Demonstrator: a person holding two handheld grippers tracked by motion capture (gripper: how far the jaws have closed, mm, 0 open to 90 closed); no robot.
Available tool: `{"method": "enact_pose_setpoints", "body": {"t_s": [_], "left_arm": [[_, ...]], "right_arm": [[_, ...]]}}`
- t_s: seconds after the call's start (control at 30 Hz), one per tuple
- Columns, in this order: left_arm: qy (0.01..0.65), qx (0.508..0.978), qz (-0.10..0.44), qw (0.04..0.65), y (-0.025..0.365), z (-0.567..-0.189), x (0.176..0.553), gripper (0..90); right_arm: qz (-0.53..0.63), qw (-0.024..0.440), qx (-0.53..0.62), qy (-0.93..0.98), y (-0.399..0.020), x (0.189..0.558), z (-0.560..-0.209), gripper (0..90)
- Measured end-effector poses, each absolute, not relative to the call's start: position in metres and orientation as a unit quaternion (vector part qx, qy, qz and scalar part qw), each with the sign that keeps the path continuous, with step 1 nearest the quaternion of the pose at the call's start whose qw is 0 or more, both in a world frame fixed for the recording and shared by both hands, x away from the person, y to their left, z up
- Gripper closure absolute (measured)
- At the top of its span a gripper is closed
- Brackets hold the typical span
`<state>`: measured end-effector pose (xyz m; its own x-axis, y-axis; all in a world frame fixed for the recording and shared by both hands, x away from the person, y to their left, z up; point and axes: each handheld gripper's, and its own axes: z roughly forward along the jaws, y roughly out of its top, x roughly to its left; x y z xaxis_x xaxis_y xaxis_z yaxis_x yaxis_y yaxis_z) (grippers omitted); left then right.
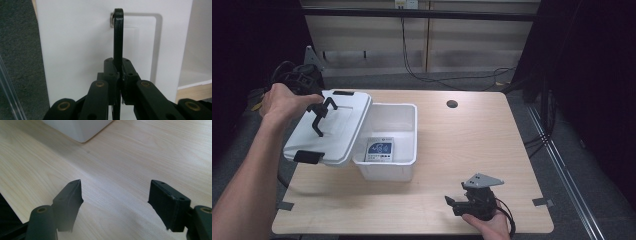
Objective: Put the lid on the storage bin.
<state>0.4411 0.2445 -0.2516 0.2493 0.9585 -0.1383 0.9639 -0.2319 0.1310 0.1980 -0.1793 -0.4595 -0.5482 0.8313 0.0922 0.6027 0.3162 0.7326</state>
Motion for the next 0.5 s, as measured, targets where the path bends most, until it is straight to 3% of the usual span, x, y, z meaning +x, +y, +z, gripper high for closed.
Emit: {"method": "enact_pose_setpoints", "body": {"t_s": [0.5], "left_arm": [[0.606,0.789,-0.017,0.096,0.213,-0.252,0.444,84.9]], "right_arm": [[0.375,0.152,0.449,0.797,-0.18,0.198,-0.459,26.4]]}}
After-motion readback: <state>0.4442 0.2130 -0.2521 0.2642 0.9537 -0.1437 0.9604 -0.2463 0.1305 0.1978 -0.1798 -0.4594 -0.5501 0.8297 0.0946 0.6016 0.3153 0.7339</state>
